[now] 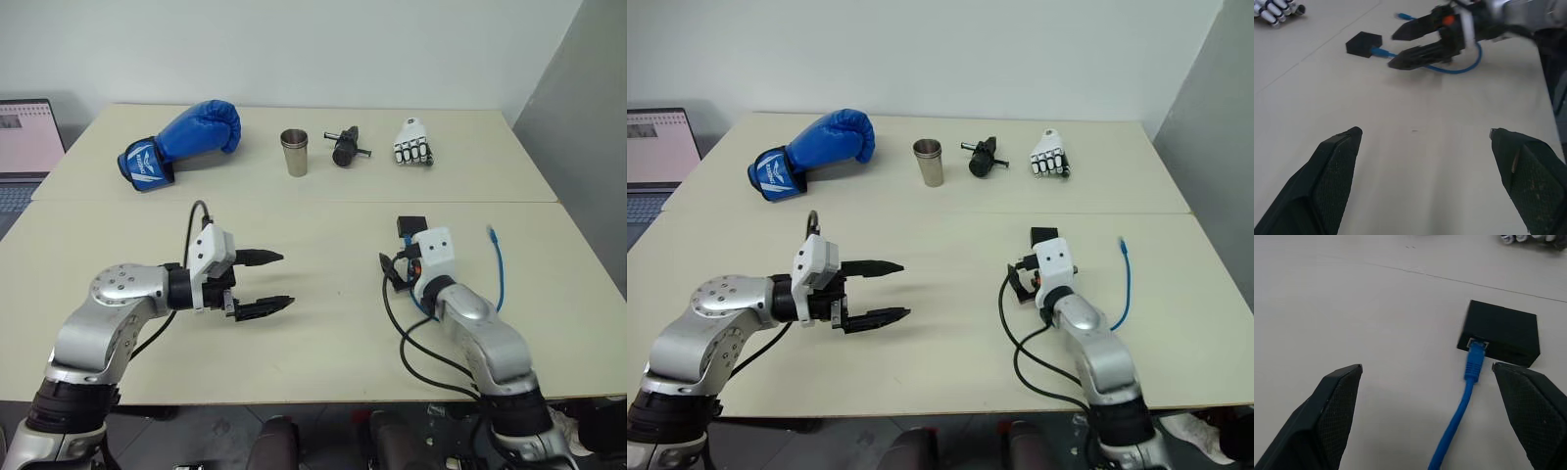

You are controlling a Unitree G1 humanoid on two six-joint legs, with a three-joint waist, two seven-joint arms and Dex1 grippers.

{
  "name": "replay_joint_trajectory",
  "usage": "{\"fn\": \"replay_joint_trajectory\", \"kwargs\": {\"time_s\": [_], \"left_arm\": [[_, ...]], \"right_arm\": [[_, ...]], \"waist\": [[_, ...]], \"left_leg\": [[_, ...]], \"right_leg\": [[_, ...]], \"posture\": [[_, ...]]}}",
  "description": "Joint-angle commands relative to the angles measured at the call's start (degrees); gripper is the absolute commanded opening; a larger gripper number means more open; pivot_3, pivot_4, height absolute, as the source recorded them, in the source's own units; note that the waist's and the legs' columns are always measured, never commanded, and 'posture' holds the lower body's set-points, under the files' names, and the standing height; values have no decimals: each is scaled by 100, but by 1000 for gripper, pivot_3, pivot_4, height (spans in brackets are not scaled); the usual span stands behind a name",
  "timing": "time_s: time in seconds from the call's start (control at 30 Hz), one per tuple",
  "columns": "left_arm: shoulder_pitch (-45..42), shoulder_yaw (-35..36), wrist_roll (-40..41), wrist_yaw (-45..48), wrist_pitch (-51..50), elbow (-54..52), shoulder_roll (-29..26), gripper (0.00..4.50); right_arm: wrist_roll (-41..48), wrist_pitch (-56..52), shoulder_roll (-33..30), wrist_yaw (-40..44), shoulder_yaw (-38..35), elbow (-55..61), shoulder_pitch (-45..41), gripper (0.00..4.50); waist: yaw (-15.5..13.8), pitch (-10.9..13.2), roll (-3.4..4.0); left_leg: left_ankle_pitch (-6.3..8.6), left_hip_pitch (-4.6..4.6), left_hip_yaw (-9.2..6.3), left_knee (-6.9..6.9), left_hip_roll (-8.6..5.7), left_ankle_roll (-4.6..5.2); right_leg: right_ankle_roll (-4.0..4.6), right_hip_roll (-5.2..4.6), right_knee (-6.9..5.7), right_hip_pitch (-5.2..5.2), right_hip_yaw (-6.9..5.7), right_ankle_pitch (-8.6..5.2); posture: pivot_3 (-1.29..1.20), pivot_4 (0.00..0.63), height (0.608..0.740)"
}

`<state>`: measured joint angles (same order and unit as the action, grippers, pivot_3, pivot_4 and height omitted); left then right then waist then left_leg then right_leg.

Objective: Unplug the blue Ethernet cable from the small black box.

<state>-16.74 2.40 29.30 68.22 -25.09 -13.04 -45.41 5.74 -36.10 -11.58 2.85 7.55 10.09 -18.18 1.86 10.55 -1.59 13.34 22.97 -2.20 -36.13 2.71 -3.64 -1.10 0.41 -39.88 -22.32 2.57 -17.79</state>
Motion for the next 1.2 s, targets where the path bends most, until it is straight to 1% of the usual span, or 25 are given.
{"fn": "replay_joint_trajectory", "kwargs": {"time_s": [0.03,0.2,0.33,0.4,0.43,0.5,0.53,0.57,0.6,0.67,0.8,0.93,1.0,1.07,1.13,1.2], "left_arm": [[-232,-79,162,302,-73,-166,-154,4469],[-476,-181,79,291,-85,-84,-53,4469],[-545,-263,61,195,-121,-140,23,4469],[-549,-281,57,173,-140,-174,46,4500],[-553,-287,58,165,-147,-184,53,4500],[-561,-305,57,168,-152,-183,49,4500],[-564,-312,55,168,-156,-184,47,4500],[-565,-315,51,170,-155,-179,47,4500],[-567,-315,47,167,-161,-176,47,4500],[-569,-311,44,157,-173,-172,46,4500],[-569,-239,131,65,-306,-143,72,4500],[-550,-183,170,-40,-540,-54,40,4500],[-539,-108,244,-54,-663,72,35,4500],[-545,-15,380,-78,-851,216,48,4500],[-550,86,592,-48,-1143,395,39,4500],[-714,311,1097,-55,-1779,691,96,4500]], "right_arm": [[-255,245,220,-288,-109,-296,-148,4500],[-399,308,439,-438,-181,-531,-163,4500],[-349,371,617,-515,-350,-644,-159,4500],[-367,422,643,-520,-394,-733,-173,4135],[-383,455,645,-520,-406,-778,-182,4044],[-400,520,646,-512,-425,-877,-210,3510],[-412,545,637,-500,-425,-911,-222,3349],[-420,575,636,-492,-423,-948,-232,3074],[-425,598,633,-483,-423,-981,-240,2959],[-434,633,618,-457,-419,-1039,-254,2368],[-459,662,593,-392,-407,-1102,-277,1436],[-634,748,424,-164,-177,-977,-298,621],[-773,908,194,130,44,-828,-298,100],[-894,1175,-78,526,308,-660,-293,62],[-1137,1988,-703,1302,795,-356,-244,61],[-1205,2913,-1309,2100,1093,-185,-208,59]], "waist": [[3,0,0],[6,0,0],[8,0,0],[9,0,0],[10,0,0],[10,0,0],[11,0,0],[13,0,0],[12,0,0],[12,0,0],[12,0,0],[12,0,0],[14,0,0],[14,0,1],[15,1,1],[14,8,12]], "left_leg": [[0,-1,0,2,1,0],[0,-2,0,3,1,0],[0,-4,-1,3,2,0],[0,-3,0,3,2,0],[0,-4,0,3,2,0],[0,-4,-1,3,1,0],[0,-4,0,2,1,0],[0,-4,-1,2,1,0],[0,-4,-1,2,1,0],[0,-4,-1,2,1,0],[0,-4,-1,2,1,0],[0,-4,-1,2,1,0],[0,-4,-1,2,1,0],[0,-3,-1,2,1,0],[0,-4,-1,2,1,0],[0,-2,1,1,-1,1]], "right_leg": [[1,0,-1,0,0,-1],[3,1,-2,0,0,0],[2,2,-5,0,0,0],[3,2,-5,0,0,0],[3,2,-5,1,0,0],[3,2,-5,1,0,0],[3,2,-5,1,0,0],[3,2,-5,1,0,0],[3,2,-5,1,0,0],[3,2,-5,1,0,0],[3,2,-5,1,0,0],[3,2,-5,1,0,0],[3,2,-5,1,0,0],[3,2,-5,0,0,0],[3,2,-5,0,-1,0],[1,2,-3,-1,-1,-1]], "posture": [[0,150,740],[0,150,740],[0,150,740],[0,150,740],[0,150,740],[0,150,740],[0,150,740],[0,150,740],[0,150,740],[0,150,740],[0,150,740],[0,150,740],[0,150,740],[0,150,740],[0,150,740],[0,150,740]]}}
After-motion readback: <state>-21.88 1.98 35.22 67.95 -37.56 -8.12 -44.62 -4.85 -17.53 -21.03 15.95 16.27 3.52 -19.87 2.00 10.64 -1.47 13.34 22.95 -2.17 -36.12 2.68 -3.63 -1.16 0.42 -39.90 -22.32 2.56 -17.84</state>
